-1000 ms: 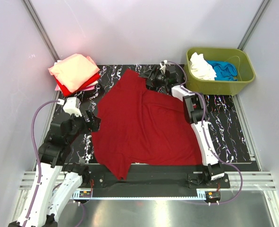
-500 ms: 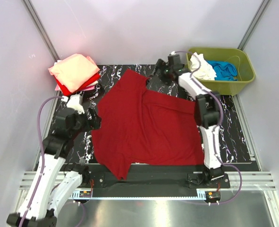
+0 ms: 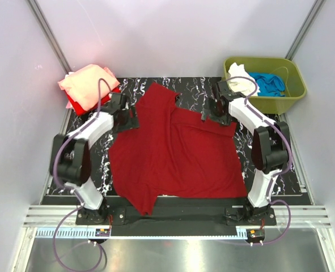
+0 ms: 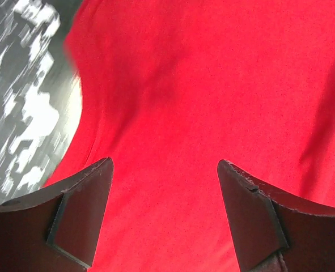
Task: Fold and stack the t-shirts
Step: Flatten the tshirt out
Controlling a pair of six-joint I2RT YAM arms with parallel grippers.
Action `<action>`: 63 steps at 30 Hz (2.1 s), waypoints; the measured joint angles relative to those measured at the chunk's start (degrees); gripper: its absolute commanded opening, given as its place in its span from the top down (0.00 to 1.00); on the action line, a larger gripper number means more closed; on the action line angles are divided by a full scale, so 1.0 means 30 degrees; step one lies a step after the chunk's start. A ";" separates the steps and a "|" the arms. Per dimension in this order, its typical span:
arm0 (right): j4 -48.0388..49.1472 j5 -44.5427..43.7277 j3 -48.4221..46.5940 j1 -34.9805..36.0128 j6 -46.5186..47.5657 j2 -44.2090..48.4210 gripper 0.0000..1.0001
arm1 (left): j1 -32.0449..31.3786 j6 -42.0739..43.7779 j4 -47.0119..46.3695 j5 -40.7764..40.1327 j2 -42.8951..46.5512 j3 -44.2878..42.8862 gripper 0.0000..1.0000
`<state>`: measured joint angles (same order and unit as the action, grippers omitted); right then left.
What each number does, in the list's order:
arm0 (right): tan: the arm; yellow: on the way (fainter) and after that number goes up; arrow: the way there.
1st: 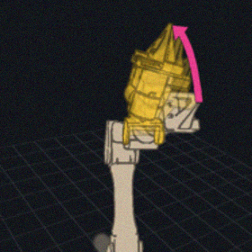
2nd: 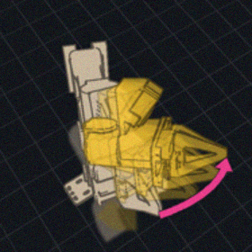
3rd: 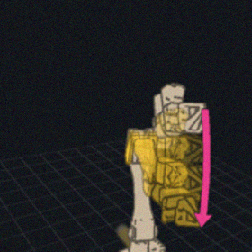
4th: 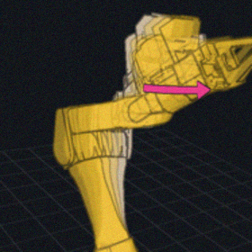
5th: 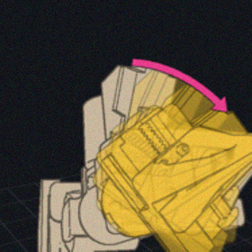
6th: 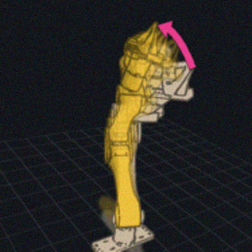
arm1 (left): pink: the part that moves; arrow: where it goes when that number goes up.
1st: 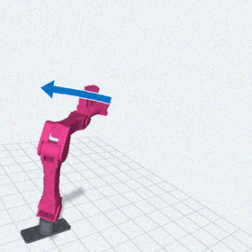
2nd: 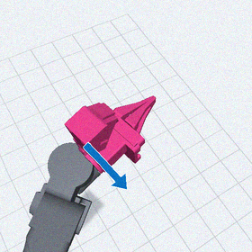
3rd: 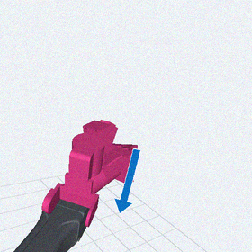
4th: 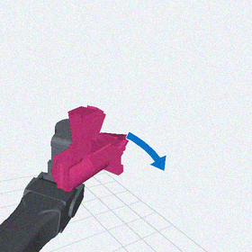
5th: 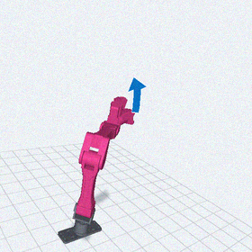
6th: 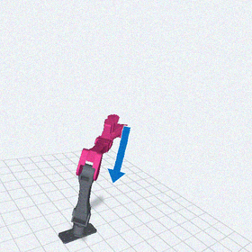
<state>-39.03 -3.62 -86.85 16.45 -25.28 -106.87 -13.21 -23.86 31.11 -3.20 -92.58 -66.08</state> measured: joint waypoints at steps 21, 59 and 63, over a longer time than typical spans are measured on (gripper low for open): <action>-0.3650 -0.0627 -0.7431 0.0015 0.1647 -0.8444 0.14 | 0.0153 -0.3541 -0.3745 0.0619 0.0219 0.5282 0.22; -0.6215 0.0291 -2.1915 0.0029 0.1960 -1.6560 0.09 | -0.0328 -0.3446 0.2339 0.0044 1.0950 0.6608 0.20; -0.4335 0.0444 -2.2090 0.0000 0.1661 -1.6844 0.04 | -0.0328 -0.3111 0.2557 0.0146 1.2007 0.6608 0.20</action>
<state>-52.03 -2.28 -153.12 16.45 -20.29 -157.40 -14.20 -33.19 38.79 -2.76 -56.55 -46.26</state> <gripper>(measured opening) 0.932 0.796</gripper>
